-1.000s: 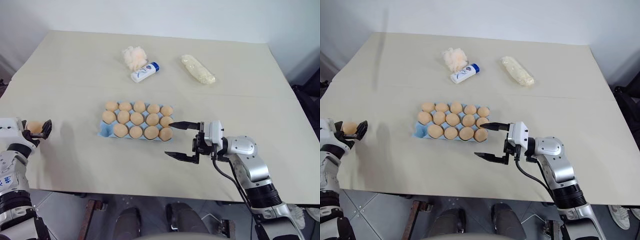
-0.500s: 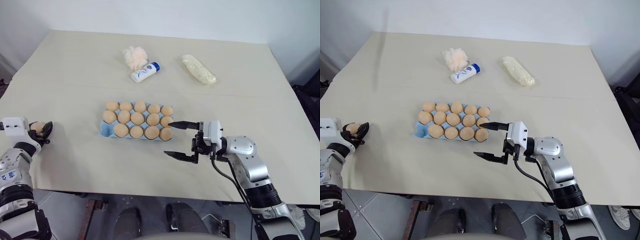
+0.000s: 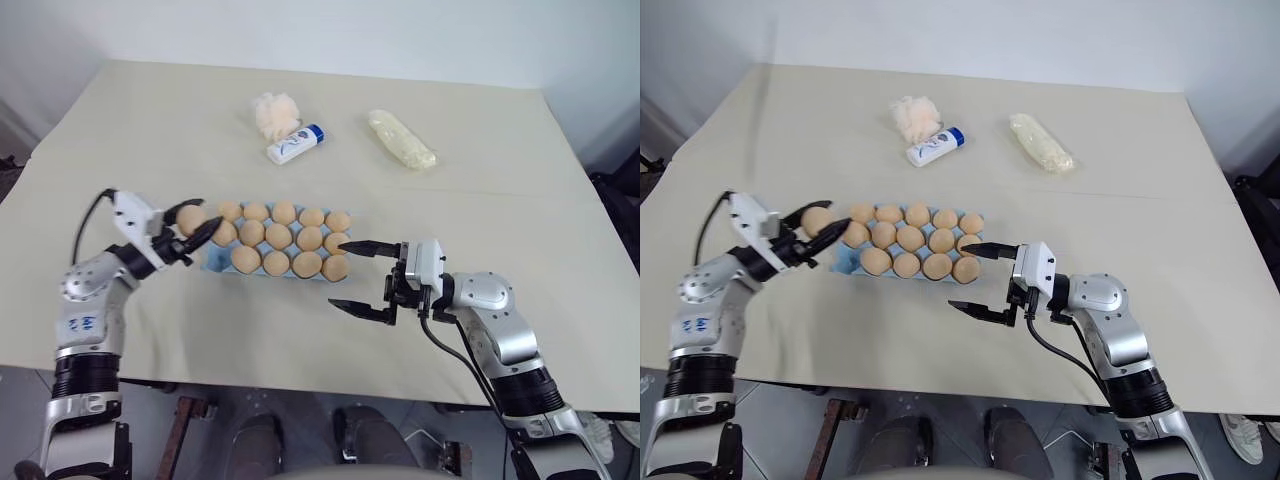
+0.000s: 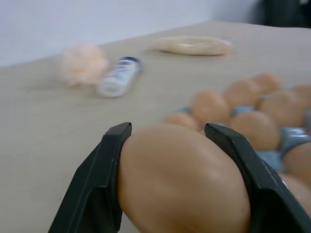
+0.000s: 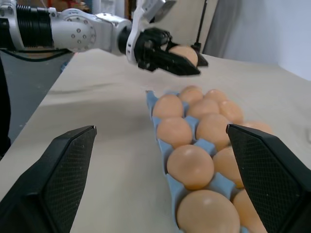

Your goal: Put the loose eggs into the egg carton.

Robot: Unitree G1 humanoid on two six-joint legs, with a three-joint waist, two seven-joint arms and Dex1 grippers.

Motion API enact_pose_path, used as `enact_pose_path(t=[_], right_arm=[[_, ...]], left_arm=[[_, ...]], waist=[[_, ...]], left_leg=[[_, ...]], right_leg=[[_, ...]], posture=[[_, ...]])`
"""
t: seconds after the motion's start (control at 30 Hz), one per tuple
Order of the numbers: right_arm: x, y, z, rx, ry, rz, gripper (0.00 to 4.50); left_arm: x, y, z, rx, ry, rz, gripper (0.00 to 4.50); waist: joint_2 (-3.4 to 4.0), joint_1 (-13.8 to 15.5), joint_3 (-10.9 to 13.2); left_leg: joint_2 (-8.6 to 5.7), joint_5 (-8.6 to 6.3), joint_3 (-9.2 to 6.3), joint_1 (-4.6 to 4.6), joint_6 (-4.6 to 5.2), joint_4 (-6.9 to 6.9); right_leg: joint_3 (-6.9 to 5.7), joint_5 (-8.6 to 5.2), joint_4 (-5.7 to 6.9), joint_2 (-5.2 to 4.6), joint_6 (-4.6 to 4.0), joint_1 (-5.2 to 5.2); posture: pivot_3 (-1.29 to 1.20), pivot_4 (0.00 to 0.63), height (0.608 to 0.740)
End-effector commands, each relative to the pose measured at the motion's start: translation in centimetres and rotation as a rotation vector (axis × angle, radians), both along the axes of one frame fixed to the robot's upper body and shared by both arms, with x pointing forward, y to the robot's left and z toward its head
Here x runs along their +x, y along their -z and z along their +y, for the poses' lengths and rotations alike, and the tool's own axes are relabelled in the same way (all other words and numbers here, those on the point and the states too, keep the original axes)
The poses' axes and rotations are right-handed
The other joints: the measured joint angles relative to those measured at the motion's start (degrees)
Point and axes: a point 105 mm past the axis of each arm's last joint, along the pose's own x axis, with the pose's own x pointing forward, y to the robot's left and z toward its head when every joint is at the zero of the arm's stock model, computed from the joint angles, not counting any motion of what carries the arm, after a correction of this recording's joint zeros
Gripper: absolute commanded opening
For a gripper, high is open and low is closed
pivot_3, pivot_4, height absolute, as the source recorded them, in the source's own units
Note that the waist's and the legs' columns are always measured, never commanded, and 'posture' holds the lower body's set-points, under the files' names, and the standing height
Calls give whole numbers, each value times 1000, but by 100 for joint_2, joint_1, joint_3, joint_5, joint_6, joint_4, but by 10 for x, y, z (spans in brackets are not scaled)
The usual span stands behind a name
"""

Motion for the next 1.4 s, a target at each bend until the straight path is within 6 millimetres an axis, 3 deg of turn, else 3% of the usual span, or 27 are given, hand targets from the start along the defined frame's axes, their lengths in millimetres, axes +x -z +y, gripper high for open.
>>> enact_pose_path(t=[0.03,0.37,0.67,0.93,1.2,1.4], right_arm=[[-6,-11,2,23,-4,-57,4500],[-8,-11,1,36,35,-60,4500],[-8,-11,2,43,42,-63,4500],[-9,-10,3,45,40,-61,4500],[-9,-8,4,47,22,-55,4500],[-9,-8,7,48,-2,-52,4500]], left_arm=[[0,-1,-4,40,28,-7,2142],[-18,14,9,94,56,41,2142],[-11,21,10,105,45,55,2142],[-14,23,14,138,61,34,4478],[-43,10,53,154,23,47,4478],[-57,3,62,176,6,53,4478]], waist=[[2,-48,1],[6,-22,4],[7,-11,4],[7,-10,4],[8,-64,5],[10,-19,6]], left_leg=[[0,0,0,1,0,-1],[0,0,-2,1,1,0],[-4,3,-2,2,7,4],[-5,3,-2,1,7,1],[-3,3,-2,1,7,-12],[-9,3,-4,1,9,-10]], right_leg=[[1,0,1,1,0,-1],[0,0,0,-2,0,0],[0,0,7,-7,0,2],[0,0,3,-7,0,2],[0,0,-1,-7,0,-5],[-2,0,-8,-16,0,2]], posture=[[0,150,740],[0,150,740],[0,150,740],[0,150,740],[0,150,740],[0,150,740]])
